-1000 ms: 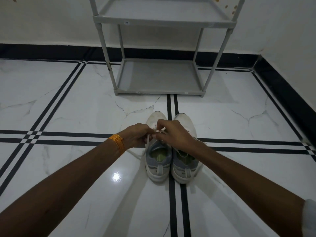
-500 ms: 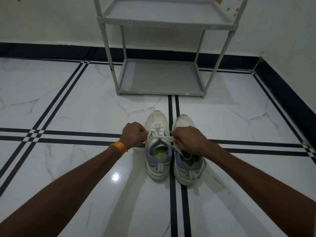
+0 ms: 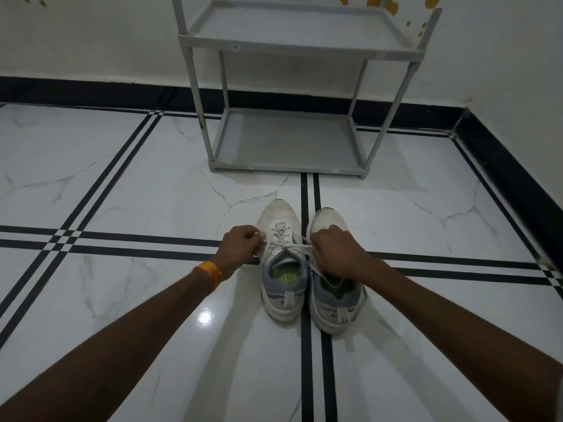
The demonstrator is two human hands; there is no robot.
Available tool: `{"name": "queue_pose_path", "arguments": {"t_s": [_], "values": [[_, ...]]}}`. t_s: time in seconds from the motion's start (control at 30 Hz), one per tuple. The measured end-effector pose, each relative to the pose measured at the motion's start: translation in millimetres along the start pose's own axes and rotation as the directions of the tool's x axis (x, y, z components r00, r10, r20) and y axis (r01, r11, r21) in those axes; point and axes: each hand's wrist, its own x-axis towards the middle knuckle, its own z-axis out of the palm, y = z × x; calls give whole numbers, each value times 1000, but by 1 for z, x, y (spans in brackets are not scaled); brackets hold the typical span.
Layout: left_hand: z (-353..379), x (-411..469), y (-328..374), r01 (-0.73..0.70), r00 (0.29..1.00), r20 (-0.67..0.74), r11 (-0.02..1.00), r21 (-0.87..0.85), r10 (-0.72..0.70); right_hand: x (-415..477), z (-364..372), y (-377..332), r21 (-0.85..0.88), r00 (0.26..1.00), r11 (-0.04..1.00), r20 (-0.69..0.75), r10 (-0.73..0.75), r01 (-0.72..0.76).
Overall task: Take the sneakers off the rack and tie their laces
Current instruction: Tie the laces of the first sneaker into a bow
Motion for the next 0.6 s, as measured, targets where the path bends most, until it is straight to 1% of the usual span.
{"name": "queue_pose_path", "arguments": {"t_s": [0.03, 0.07, 0.1, 0.17, 0.2, 0.23, 0.27, 0.33, 0.37, 0.4, 0.43, 0.47, 0.5, 0.53, 0.6], "values": [[-5, -2, 0, -65, 997, 45, 998, -7, 66, 1, -1, 2, 199, 997, 977, 30, 72, -76], [-11, -4, -1, -138, 987, 91, 990, 30, 135, 2, -1, 4, 349, 991, 928, 44, 124, -132], [-16, -5, -2, -210, 971, 142, 973, 99, 195, 4, -2, 4, 437, 987, 885, 48, 153, -159], [-20, -6, -2, -336, 930, 248, 899, 281, 270, 6, -4, 0, 486, 982, 855, 50, 182, -183], [-20, -7, -3, -383, 916, 268, 846, 370, 298, 7, -3, -3, 467, 982, 865, 54, 181, -185], [-18, -6, -5, -402, 913, 248, 811, 425, 323, 7, -3, -5, 420, 984, 890, 55, 169, -176], [-17, -6, -6, -391, 920, 191, 811, 435, 341, 6, -3, -6, 340, 987, 927, 51, 152, -160], [-13, -5, -8, -318, 946, 62, 875, 365, 318, 3, 0, -5, 130, 994, 985, 21, 110, -112], [-12, -5, -7, -262, 963, 6, 923, 281, 271, 2, 2, -4, 41, 997, 996, 6, 83, -83], [-10, -6, -7, -188, 979, -51, 969, 162, 198, 1, 2, -3, -33, 998, 998, -8, 58, -58], [-9, -7, -5, -94, 990, -104, 995, 23, 96, 1, 1, -3, -104, 999, 994, -17, 36, -38], [-8, -8, -3, 7, 992, -128, 993, -115, -22, 1, 0, -3, -167, 1000, 986, -2, 23, -23], [-8, -8, -2, 86, 985, -129, 975, -205, -113, 2, -1, -2, -212, 1000, 977, 9, 8, -6], [-6, -8, -4, 133, 977, -128, 962, -238, -167, 2, -1, -1, -241, 1000, 971, 23, 1, 5], [-3, -5, -8, 183, 963, -157, 958, -220, -220, 1, -2, -2, -294, 999, 955, 10, -30, 32]]}}
